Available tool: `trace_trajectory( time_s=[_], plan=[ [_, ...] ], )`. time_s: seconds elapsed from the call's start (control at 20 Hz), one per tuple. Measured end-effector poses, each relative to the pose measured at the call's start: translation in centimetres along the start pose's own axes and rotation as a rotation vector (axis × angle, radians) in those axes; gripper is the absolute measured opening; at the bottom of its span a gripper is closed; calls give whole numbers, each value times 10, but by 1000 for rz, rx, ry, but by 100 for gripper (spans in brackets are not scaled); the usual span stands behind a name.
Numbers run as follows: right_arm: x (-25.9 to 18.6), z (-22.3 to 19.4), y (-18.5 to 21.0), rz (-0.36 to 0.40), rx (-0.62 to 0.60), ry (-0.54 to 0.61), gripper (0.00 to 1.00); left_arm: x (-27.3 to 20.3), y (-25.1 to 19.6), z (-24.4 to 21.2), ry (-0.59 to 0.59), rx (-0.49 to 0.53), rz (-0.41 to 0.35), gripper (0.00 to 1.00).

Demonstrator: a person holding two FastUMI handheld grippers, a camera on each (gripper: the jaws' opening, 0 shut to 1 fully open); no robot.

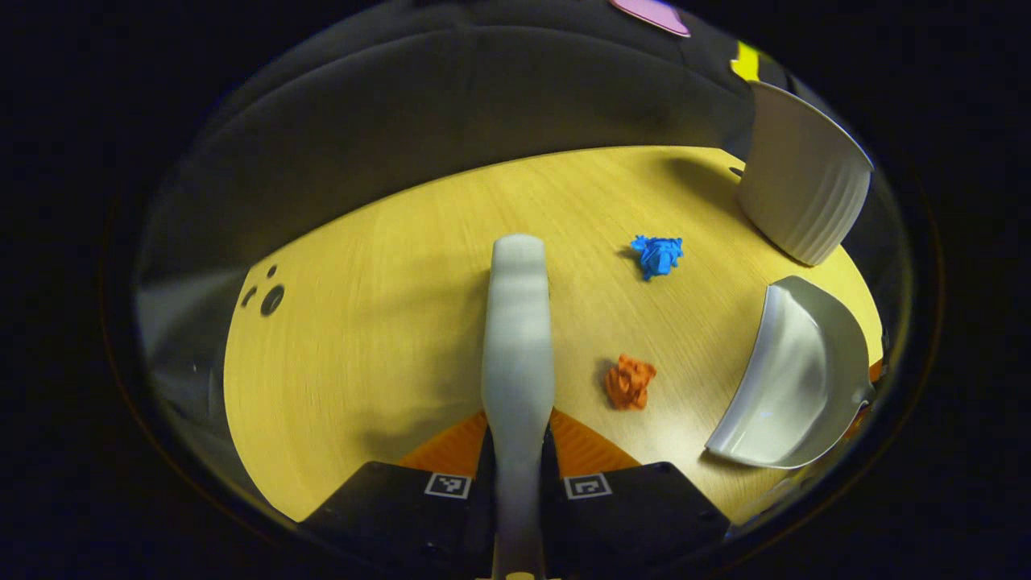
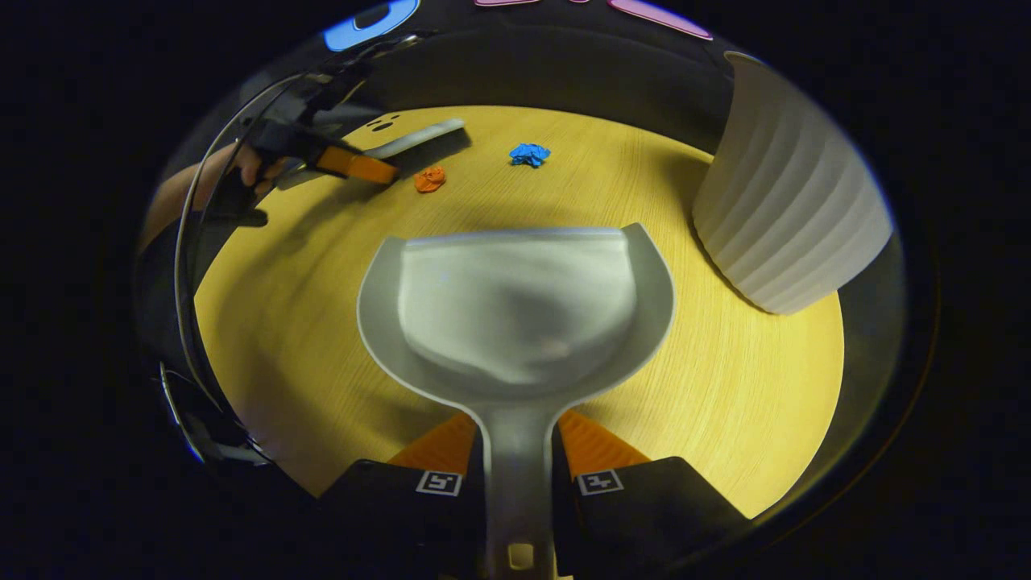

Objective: Pick up the small broom and dustpan from the desktop, sweep the trash into the dustpan with the broom, and then empty the trash into the garbage bin.

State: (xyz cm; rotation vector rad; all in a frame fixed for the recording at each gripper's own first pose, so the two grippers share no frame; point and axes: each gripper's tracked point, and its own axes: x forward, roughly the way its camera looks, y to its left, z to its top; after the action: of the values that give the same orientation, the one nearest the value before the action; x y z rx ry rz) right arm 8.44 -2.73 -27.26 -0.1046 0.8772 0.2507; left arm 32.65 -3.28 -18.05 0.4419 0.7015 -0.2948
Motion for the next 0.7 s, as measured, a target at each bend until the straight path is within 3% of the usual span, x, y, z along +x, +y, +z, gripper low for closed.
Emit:
trace_trajectory(
  time_s=[0.25,0.4,0.55,0.6,0.65,0.7],
  plan=[
    [4,-7,-9,20,-40,26,37,16,-20,32,-6,173,-60,28],
    [5,-8,-11,27,-55,18,41,19,-36,35,-1,222,-122,28],
    [5,-6,-10,29,-70,21,36,16,-53,31,15,248,-193,28],
    [4,-5,-10,30,-77,23,41,13,-64,29,16,257,-228,30],
    [5,-7,-11,30,-83,20,33,11,-78,25,20,274,-261,28],
    [4,-6,-10,31,-88,22,37,9,-89,22,29,296,-284,29]
  ],
)
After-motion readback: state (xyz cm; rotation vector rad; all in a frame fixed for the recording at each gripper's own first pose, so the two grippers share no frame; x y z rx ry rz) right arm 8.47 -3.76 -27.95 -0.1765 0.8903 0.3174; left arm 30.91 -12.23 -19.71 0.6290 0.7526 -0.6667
